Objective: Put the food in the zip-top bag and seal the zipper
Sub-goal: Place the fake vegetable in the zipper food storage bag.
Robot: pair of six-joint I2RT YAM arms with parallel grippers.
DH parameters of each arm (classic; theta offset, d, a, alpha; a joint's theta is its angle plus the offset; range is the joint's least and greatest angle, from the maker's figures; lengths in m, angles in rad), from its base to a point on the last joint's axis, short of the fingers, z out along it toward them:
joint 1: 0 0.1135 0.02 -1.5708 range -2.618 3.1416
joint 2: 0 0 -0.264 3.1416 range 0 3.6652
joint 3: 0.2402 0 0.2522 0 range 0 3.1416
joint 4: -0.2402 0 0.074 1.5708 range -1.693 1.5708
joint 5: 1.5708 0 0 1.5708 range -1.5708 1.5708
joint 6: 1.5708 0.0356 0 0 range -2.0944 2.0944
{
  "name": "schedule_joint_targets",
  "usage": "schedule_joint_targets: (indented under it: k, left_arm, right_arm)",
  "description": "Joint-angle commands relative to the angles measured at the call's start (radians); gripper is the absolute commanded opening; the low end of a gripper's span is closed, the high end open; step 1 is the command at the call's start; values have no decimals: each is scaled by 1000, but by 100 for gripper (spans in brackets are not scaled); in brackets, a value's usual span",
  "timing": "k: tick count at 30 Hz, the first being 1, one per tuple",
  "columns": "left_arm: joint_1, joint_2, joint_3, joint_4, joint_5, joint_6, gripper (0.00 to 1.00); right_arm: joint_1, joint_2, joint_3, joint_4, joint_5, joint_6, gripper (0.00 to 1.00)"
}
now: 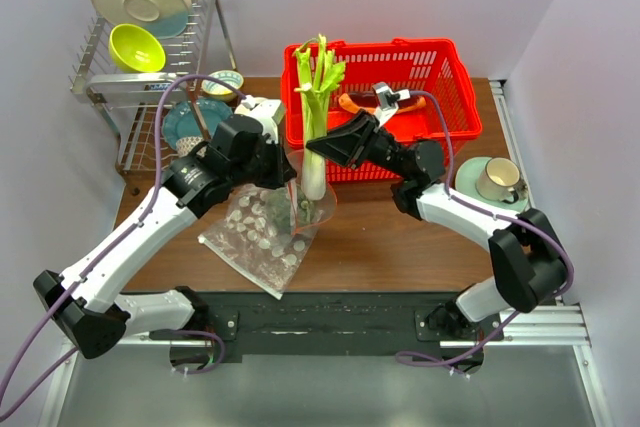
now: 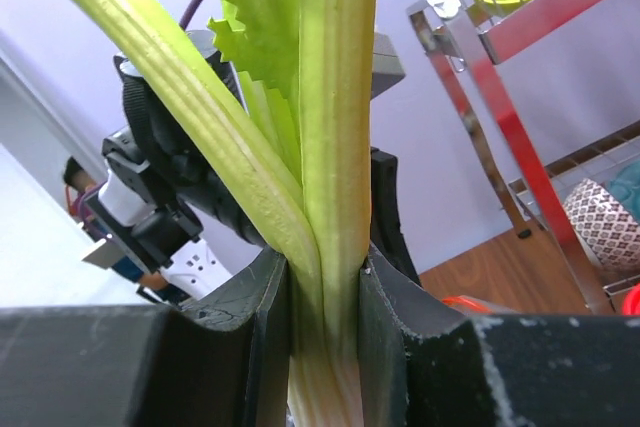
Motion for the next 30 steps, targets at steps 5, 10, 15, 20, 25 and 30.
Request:
schedule_joint_targets:
  k: [5,10,15,20,25,30]
  left_arm:
    - [3,-7,60,42,45,-27,0]
    - [4,-7,100,29,98,-33,0]
    - [4,-13,126,19,101,-39,0]
    - [4,-16,117,21,100,-41,0]
    - [4,-16,97,30,103,-41,0]
    - [4,-16,93,35,103,-38,0]
  right_arm:
    - [17,-38,15,270,-76,-45,0]
    - [19,-39,-4,65,-90,-281,1]
    - [19,-90,-27,-126,-56,-525,41]
    - [17,-165,-44,-354,-4,-674,62]
    - [19,-262,-25,-581,22,-802,69]
    - [17,-311,18,-805,36,-874,81]
